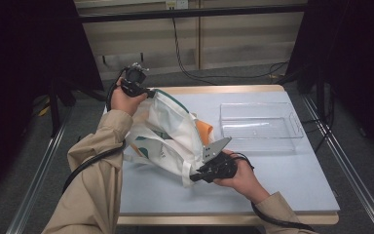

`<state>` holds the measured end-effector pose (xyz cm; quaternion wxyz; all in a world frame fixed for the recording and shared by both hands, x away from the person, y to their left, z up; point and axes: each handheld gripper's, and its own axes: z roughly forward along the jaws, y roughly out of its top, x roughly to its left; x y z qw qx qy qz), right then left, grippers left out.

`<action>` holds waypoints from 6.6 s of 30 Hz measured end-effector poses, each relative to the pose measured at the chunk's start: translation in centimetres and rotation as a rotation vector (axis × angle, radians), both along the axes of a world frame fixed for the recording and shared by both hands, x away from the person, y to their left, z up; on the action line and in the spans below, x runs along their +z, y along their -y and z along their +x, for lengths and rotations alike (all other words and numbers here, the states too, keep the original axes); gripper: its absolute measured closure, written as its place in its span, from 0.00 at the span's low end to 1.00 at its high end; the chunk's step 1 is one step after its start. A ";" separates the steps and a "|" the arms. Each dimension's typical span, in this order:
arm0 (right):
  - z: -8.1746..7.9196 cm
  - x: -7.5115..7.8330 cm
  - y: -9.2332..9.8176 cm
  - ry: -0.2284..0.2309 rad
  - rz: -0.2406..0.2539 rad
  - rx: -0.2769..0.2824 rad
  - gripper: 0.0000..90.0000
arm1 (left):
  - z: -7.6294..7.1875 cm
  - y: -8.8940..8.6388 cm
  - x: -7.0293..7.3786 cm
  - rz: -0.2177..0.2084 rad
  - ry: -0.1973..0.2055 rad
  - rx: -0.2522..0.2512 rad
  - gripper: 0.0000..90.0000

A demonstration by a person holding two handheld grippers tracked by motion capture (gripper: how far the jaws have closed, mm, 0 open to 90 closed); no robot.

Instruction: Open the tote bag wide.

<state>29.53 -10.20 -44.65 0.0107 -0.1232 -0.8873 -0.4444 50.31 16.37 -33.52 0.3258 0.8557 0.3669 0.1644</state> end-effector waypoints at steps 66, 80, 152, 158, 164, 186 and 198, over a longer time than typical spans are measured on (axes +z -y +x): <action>0.9 4.9 1.7 0.014 -0.026 -0.184 0.45 | -5.9 -4.2 1.1 -0.125 -0.063 -0.034 0.33; 1.9 6.0 1.9 0.017 -0.009 -0.205 0.43 | -7.3 -5.5 1.3 -0.133 -0.062 -0.060 0.27; 8.7 7.0 0.5 0.072 -0.033 -0.409 0.56 | -10.2 -2.4 -6.0 -0.105 -0.205 -0.144 0.29; 8.7 6.8 0.1 0.070 -0.042 -0.402 0.64 | -10.1 -2.6 -6.2 -0.059 -0.217 -0.167 0.32; 8.8 6.5 -0.2 0.064 -0.045 -0.411 0.82 | -10.3 -2.8 -6.6 -0.047 -0.233 -0.156 0.45; 9.5 6.3 0.3 0.055 -0.043 -0.437 0.94 | -10.6 -3.2 -8.1 -0.018 -0.265 -0.160 1.00; 10.3 5.6 1.5 0.027 -0.035 -0.502 0.94 | -11.2 -3.8 -8.6 -0.015 -0.265 -0.165 1.00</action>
